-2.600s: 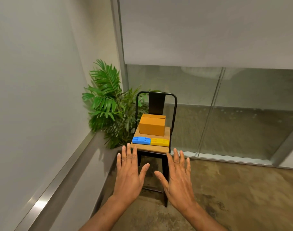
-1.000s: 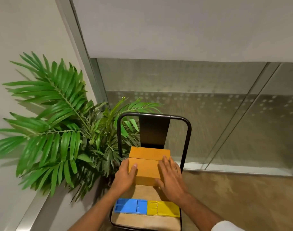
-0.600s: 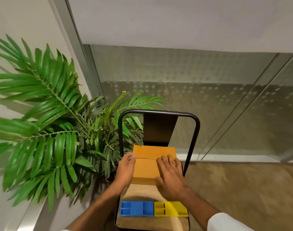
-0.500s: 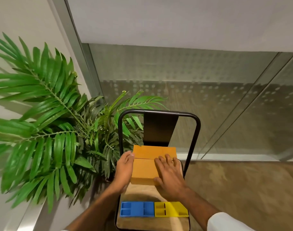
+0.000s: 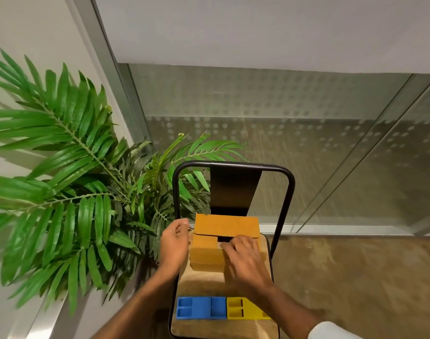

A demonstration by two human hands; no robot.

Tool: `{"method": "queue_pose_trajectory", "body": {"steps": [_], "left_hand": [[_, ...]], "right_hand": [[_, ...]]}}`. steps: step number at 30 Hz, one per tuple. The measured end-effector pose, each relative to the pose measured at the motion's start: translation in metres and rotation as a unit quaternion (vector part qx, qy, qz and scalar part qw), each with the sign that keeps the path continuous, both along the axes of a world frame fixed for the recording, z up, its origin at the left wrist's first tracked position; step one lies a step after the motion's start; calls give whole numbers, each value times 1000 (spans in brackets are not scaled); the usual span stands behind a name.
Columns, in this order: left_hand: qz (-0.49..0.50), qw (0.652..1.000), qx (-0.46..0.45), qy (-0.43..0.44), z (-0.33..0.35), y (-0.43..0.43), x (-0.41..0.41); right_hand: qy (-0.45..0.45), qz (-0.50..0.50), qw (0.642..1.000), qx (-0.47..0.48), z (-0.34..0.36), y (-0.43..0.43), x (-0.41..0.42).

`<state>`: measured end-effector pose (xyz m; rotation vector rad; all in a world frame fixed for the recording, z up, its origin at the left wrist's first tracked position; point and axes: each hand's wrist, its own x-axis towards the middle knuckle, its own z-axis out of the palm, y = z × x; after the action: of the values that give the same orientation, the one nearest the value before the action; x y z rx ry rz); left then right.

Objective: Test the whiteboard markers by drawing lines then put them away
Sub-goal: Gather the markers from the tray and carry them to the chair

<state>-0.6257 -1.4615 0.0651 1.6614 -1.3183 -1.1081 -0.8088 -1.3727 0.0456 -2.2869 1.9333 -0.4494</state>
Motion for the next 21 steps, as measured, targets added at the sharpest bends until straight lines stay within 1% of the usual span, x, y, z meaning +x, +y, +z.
{"method": "queue_pose_trajectory", "body": {"steps": [2,4,6,8,10,13,16,17,18,19,20,21], "left_hand": [[-71,993,-39,-83,7,2,0],[-136,981,-37,-130,12,6,-3],[-180,964,-8,-197,12,13,-10],[-206,937,-4,-281,2,19,-18],[-237,904,-15,-355,-5,27,-27],[-276,876,-46,-392,-14,35,-37],[-313,853,-18,-417,-32,39,-41],[-320,841,5,-435,-37,41,-42],[-318,833,7,-452,-42,42,-42],[-307,830,-17,-465,-48,43,-42],[-309,826,-18,-471,-53,44,-42],[-305,830,-11,-466,-58,45,-42]], "right_hand": [[-20,34,998,-39,0,10,4],[-50,63,995,-66,-5,21,7],[-104,62,992,-40,-10,27,9],[-156,52,986,-15,-18,29,9],[-173,43,984,-10,-25,27,9],[-136,14,990,19,-34,20,5],[-50,-23,992,117,-36,12,-1],[-34,-31,988,147,-36,10,-2],[-29,-40,985,164,-35,6,-3],[-20,-50,984,167,-34,2,-3],[-13,-58,985,161,-33,-2,-2],[1,-62,987,150,-32,-5,-2]]}}
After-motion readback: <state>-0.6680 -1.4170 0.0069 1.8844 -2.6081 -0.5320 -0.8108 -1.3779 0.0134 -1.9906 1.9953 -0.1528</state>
